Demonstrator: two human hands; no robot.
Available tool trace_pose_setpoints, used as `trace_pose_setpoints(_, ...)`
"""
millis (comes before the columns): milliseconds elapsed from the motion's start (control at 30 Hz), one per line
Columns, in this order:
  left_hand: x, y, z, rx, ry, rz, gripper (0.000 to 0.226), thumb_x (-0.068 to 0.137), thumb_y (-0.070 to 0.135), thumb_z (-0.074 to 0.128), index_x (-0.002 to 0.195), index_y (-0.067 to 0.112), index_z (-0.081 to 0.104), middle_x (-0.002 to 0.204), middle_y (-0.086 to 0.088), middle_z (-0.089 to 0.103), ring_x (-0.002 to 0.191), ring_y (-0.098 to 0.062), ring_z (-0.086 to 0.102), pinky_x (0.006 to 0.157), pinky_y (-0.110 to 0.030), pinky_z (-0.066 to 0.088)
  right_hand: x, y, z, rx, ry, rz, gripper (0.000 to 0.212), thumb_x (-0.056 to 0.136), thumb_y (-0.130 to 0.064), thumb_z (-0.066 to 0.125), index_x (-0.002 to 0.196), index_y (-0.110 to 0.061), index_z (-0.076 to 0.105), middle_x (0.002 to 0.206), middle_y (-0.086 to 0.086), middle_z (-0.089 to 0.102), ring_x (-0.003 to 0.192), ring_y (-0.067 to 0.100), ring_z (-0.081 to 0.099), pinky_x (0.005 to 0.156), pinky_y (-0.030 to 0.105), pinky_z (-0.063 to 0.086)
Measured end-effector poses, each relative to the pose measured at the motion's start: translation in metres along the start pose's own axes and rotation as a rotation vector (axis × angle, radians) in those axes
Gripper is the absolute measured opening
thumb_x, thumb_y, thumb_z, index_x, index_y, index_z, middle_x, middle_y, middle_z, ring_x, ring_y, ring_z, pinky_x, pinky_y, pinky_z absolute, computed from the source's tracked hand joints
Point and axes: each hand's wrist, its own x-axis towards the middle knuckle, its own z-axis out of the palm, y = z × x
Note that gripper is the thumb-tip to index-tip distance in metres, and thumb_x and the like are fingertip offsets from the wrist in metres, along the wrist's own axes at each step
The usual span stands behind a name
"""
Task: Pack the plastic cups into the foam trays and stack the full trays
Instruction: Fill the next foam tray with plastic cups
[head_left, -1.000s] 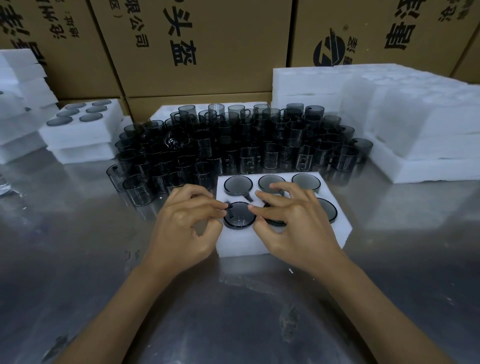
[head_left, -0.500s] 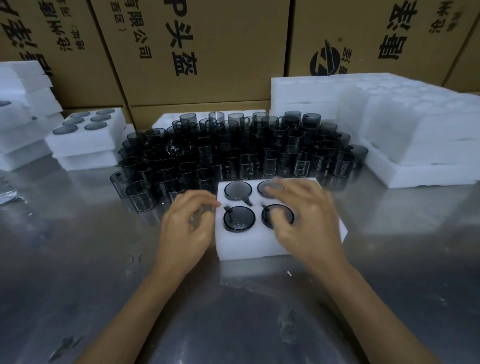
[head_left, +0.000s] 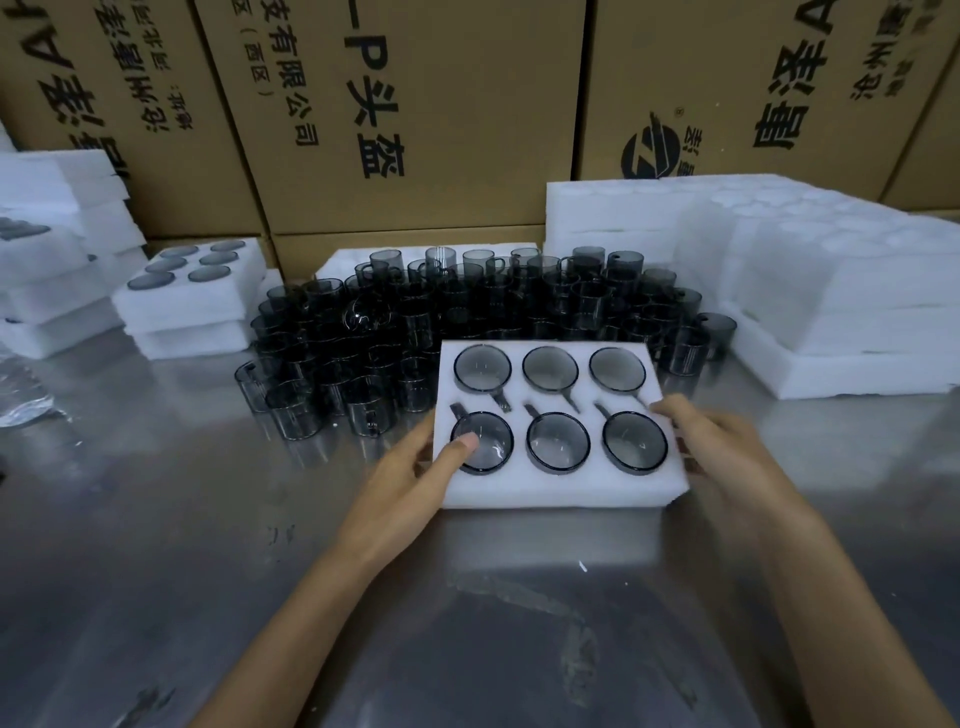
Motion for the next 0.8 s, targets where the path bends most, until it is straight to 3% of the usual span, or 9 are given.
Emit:
trace_pose_setpoints(67,0.003,0.005,-0.002,-0.241,-0.025,0.033,0.043,0.092,0.045,0.06,0.132,0.055,0.048,0.107,0.015,0.072,0.081,-0.014,0.072,0.052,-0.023,0.051,-0.002,-0.002,0.001,0.117,-0.04,-0.06,0.025,0.088,-0.029,0.064,0.07,-0.022,0.079,0.07,-0.003,0.074,0.059,0.009,0.067,0.05,0.021,0.053)
trace_pose_setpoints(133,0.008,0.009,-0.006,-0.431,0.003,0.028,0.049,0.089,0.035,0.064,0.136,0.044,0.051,0.112,0.006,0.072,0.082,-0.023,0.073,0.05,-0.032,0.055,-0.003,-0.006,0.006,0.24,-0.059,-0.09,0.019,0.089,-0.032,0.066,0.085,-0.022,0.081,0.082,-0.001,0.078,0.071,0.01,0.072,0.057,0.022,0.056)
trace_pose_setpoints(200,0.016,0.016,-0.012,-0.589,0.085,-0.021,0.036,0.091,0.027,0.065,0.127,0.03,0.062,0.114,-0.002,0.072,0.09,-0.026,0.073,0.057,-0.036,0.06,0.002,-0.01,0.011,0.414,-0.059,-0.109,0.022,0.091,-0.036,0.065,0.099,-0.022,0.08,0.099,0.002,0.078,0.09,0.016,0.073,0.073,0.03,0.057)
trace_pose_setpoints(267,0.029,0.022,-0.023,-0.759,0.173,-0.104,0.02,0.094,0.02,0.062,0.113,0.019,0.069,0.116,-0.008,0.071,0.094,-0.026,0.073,0.058,-0.034,0.061,0.006,-0.008,0.021,0.464,-0.022,-0.139,0.023,0.095,-0.035,0.061,0.107,-0.023,0.077,0.108,0.002,0.075,0.095,0.017,0.069,0.072,0.033,0.055)
trace_pose_setpoints(367,0.059,0.036,-0.048,-0.975,0.234,-0.115,0.021,0.095,0.022,0.062,0.114,0.016,0.065,0.118,-0.009,0.071,0.102,-0.025,0.071,0.066,-0.033,0.061,0.008,0.012,0.054,0.161,-0.033,-0.244,0.023,0.102,-0.023,0.051,0.103,-0.03,0.073,0.111,-0.005,0.071,0.083,0.008,0.066,0.058,0.018,0.051)
trace_pose_setpoints(433,0.087,0.048,-0.07,-1.079,0.332,-0.056,0.029,0.094,0.024,0.063,0.122,0.017,0.062,0.119,-0.007,0.071,0.105,-0.024,0.07,0.069,-0.034,0.06,0.013,0.023,0.079,-0.003,-0.102,-0.297,0.026,0.101,-0.014,0.051,0.095,-0.026,0.073,0.109,0.002,0.07,0.081,0.004,0.063,0.066,0.01,0.049)
trace_pose_setpoints(567,0.145,0.066,-0.117,-1.164,0.763,-0.035,0.061,0.09,0.019,0.068,0.141,0.015,0.035,0.141,-0.009,0.048,0.115,-0.025,0.059,0.072,-0.043,0.062,0.038,0.028,0.103,-0.295,-0.085,-0.295,0.023,0.099,-0.029,0.053,0.091,-0.029,0.074,0.104,-0.009,0.07,0.094,0.007,0.063,0.093,0.035,0.049)
trace_pose_setpoints(700,0.186,0.059,-0.162,-1.294,1.081,-0.116,0.08,0.088,0.027,0.07,0.146,0.024,0.016,0.153,-0.008,0.016,0.106,-0.03,0.051,0.08,-0.045,0.06,0.049,0.035,0.103,-0.481,0.031,-0.326,0.035,0.098,-0.047,0.046,0.082,-0.029,0.07,0.085,-0.019,0.068,0.073,-0.007,0.057,0.069,0.025,0.042)
trace_pose_setpoints(800,0.205,0.042,-0.185,-1.204,1.098,-0.146,0.087,0.093,0.041,0.062,0.154,0.031,0.002,0.161,-0.001,0.008,0.128,-0.028,0.051,0.092,-0.036,0.051,0.053,0.035,0.105,-0.515,0.074,-0.34,0.039,0.098,-0.049,0.046,0.077,-0.026,0.069,0.078,-0.018,0.066,0.067,-0.009,0.055,0.061,0.02,0.034)
